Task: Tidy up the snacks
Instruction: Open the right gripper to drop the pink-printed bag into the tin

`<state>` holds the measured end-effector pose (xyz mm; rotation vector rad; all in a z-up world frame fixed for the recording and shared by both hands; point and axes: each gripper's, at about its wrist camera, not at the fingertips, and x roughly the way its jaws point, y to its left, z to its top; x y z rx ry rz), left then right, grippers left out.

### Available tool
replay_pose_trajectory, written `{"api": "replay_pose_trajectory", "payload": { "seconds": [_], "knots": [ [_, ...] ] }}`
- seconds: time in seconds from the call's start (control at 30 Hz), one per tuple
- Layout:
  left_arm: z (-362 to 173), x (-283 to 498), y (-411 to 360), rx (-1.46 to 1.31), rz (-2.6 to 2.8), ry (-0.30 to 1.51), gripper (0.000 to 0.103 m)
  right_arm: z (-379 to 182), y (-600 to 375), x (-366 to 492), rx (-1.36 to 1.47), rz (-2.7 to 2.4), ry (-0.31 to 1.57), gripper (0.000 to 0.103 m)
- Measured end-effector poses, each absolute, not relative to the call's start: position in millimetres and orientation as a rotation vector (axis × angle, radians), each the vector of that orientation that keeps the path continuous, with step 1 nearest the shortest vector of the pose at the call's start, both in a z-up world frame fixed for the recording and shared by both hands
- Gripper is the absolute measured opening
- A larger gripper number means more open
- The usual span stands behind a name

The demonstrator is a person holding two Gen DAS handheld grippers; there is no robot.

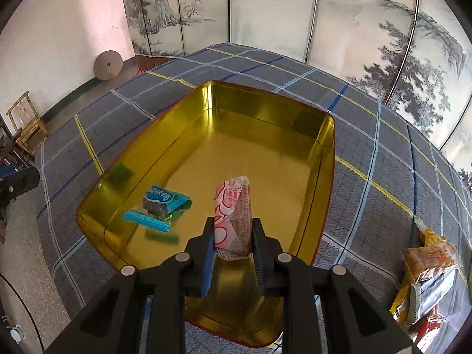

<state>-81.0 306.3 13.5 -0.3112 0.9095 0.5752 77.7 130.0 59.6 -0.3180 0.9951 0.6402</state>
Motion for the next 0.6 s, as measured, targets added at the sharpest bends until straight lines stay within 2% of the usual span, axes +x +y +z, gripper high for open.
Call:
{"api": "replay_pose_trajectory", "payload": {
  "seconds": [0.27, 0.37, 0.4, 0.6],
  "knots": [
    [12.4, -79.8, 302.6, -0.312, 0.567, 0.916, 0.087, 55.0, 131.6, 80.3, -0.312, 0.642, 1.008, 0.025],
    [12.3, -79.1, 301.5, -0.311, 0.561, 0.917, 0.087, 57.0, 133.0, 79.3, -0.318, 0.648, 0.996, 0.037],
    [12.2, -78.6, 300.6, -0.309, 0.56, 0.919, 0.087, 58.0, 133.9, 78.2, -0.323, 0.646, 0.99, 0.046],
    [15.3, -75.0, 291.1, -0.296, 0.543, 0.916, 0.087, 66.4, 131.9, 72.8, -0.318, 0.658, 0.969, 0.048]
  ]
}}
